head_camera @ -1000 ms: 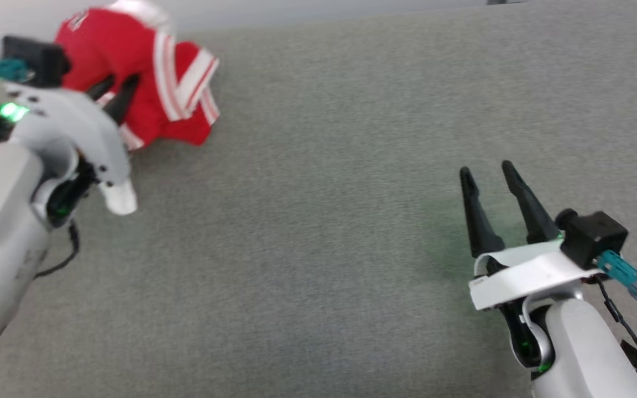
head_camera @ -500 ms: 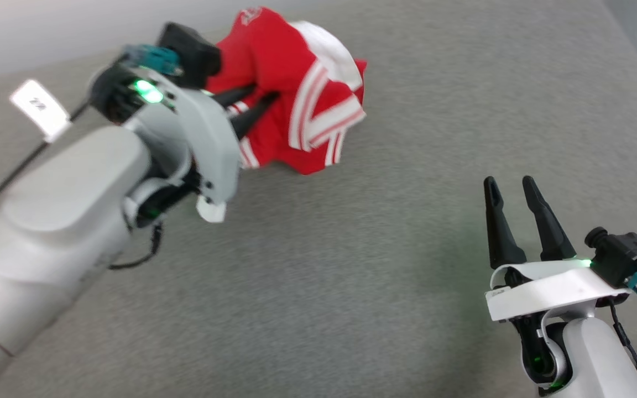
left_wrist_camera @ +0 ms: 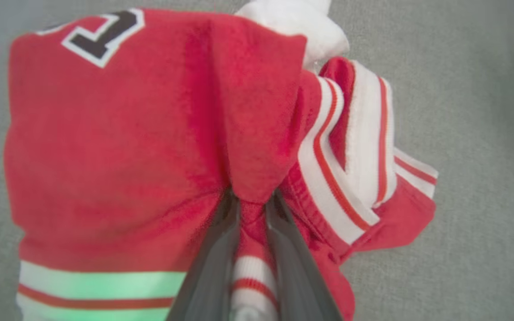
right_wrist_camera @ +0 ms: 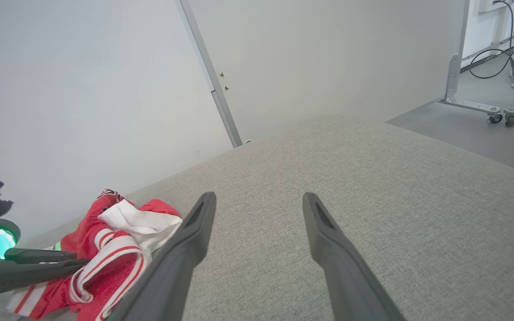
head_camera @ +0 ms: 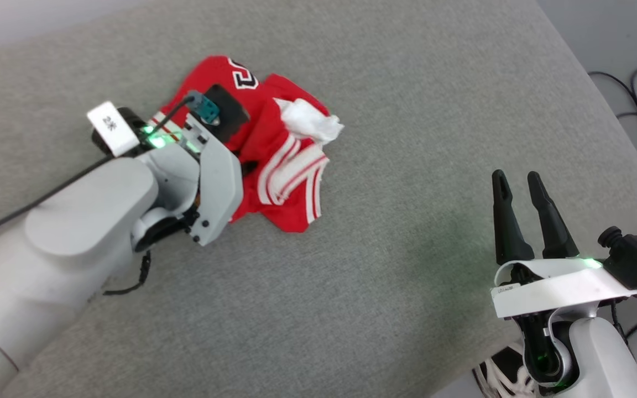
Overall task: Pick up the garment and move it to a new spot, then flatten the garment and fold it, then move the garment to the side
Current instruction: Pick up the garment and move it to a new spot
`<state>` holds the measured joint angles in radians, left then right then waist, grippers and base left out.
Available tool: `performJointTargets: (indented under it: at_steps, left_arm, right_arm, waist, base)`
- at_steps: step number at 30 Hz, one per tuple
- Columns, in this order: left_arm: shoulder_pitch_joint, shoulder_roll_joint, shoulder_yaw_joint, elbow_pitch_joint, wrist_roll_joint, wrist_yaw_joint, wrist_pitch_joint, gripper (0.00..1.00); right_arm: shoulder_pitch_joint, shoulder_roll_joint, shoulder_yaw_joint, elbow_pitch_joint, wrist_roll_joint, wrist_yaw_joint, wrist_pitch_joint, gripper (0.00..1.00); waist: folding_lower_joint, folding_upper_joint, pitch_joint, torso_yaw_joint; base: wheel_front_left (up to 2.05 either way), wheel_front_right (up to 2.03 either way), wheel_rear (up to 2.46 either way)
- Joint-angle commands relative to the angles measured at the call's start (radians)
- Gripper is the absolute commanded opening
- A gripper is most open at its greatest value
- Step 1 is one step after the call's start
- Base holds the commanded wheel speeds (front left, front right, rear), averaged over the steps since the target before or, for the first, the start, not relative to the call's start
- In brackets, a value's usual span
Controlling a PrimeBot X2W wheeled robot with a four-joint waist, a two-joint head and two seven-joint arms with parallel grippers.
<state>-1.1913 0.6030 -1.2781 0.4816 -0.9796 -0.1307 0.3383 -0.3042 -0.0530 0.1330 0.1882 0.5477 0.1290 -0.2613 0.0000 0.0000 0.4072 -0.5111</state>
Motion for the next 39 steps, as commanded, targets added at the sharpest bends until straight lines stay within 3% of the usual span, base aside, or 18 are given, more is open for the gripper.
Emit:
performJointTargets:
  at_steps: [1,11,12,14,15,16,21,27,39]
  left_arm:
    - [0.017,0.005,-0.005,0.014,0.004,0.001,0.011,0.0]
    - [0.07,0.011,-0.023,0.131,0.019,0.007,0.093,0.0]
    - [0.071,0.012,-0.024,0.135,0.018,0.007,0.091,0.11]
    - [0.069,0.011,-0.024,0.144,0.014,0.009,0.072,0.44]
    - [0.067,0.009,-0.023,0.148,0.01,0.009,0.06,0.78]
    - [0.065,0.006,-0.022,0.152,0.003,0.009,0.041,1.0]
    - [0.036,-0.033,-0.015,0.158,-0.069,0.006,-0.074,1.0]
    - [0.012,-0.072,-0.003,0.113,-0.163,0.002,-0.23,1.0]
    - [0.155,-0.07,0.013,0.114,-0.3,0.002,-0.51,1.0]
  right_arm:
    - [0.005,0.003,0.002,-0.005,0.006,0.003,-0.005,1.0]
    - [-0.008,0.003,0.012,-0.019,0.028,0.003,-0.005,1.0]
    - [-0.008,0.003,0.01,-0.02,0.027,0.003,-0.005,1.0]
    - [-0.008,0.003,0.008,-0.02,0.023,0.003,-0.005,1.0]
    - [-0.009,0.003,0.008,-0.019,0.019,0.003,-0.005,1.0]
    - [-0.011,0.003,0.008,-0.017,0.015,0.003,-0.005,1.0]
    - [-0.015,0.002,0.004,-0.005,-0.007,0.003,-0.005,1.0]
    - [-0.024,0.002,-0.021,0.017,-0.09,0.003,-0.005,1.0]
    - [0.01,0.001,-0.062,0.092,-0.241,0.003,-0.005,1.0]
  waist:
    - [0.0,0.0,0.035,-0.032]
    - [0.0,0.0,0.059,-0.045]
    - [0.0,0.0,0.06,-0.044]
    - [0.0,0.0,0.06,-0.038]
    - [0.0,0.0,0.058,-0.033]
    - [0.0,0.0,0.055,-0.027]
    - [0.0,0.0,0.02,0.025]
    - [0.0,0.0,-0.047,0.136]
    - [0.0,0.0,-0.191,0.37]
  base:
    - [0.0,0.0,0.0]
    - [0.0,0.0,0.0]
    - [0.0,0.0,0.0]
    - [0.0,0.0,0.0]
    - [0.0,0.0,0.0]
    - [0.0,0.0,0.0]
    - [0.0,0.0,0.0]
    - [0.0,0.0,0.0]
    - [0.0,0.0,0.0]
